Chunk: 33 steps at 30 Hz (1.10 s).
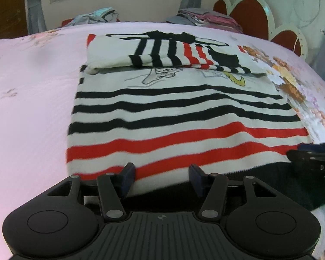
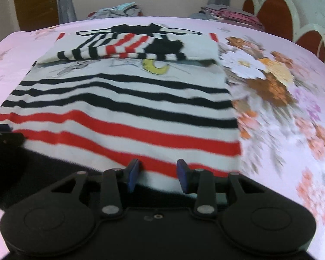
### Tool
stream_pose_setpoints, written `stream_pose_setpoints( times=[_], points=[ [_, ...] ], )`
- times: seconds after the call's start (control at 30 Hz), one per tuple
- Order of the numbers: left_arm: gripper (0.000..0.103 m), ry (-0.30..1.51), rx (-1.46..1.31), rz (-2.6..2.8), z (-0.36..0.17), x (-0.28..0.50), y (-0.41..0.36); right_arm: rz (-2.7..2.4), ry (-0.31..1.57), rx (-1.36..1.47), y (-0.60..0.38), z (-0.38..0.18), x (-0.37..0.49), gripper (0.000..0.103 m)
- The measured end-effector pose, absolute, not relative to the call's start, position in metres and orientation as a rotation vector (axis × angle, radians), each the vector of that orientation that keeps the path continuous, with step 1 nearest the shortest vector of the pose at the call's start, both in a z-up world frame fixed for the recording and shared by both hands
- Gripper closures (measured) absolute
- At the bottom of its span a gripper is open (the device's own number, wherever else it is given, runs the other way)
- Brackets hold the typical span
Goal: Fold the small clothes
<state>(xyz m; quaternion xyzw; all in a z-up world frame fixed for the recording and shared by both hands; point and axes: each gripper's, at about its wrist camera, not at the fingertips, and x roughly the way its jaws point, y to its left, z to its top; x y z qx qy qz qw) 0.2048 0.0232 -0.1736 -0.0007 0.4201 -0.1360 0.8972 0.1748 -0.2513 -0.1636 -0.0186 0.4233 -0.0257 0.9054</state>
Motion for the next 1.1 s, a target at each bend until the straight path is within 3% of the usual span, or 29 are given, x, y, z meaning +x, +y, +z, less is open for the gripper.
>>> stream_pose_setpoints(
  times=[0.47, 0.87, 0.9, 0.97, 1.1],
  points=[
    [0.042, 0.893, -0.141, -0.213, -0.179, 0.159, 0.096, -0.132, 0.881, 0.044, -0.282, -0.16, 0.122, 0.053],
    [0.042, 0.926, -0.254, -0.32, -0.191, 0.157, 0.083, -0.141, 0.905, 0.159, -0.283, -0.168, 0.112, 0.051],
    [0.043, 0.923, -0.254, -0.326, -0.191, 0.157, 0.082, -0.141, 0.906, 0.158, -0.283, -0.168, 0.112, 0.054],
    [0.061, 0.924, -0.258, -0.339, -0.192, 0.159, 0.081, -0.133, 0.907, 0.175, -0.282, -0.168, 0.112, 0.063],
    [0.078, 0.932, -0.284, -0.339, -0.195, 0.164, 0.089, -0.129, 0.908, 0.208, -0.282, -0.168, 0.111, 0.077]
  ],
)
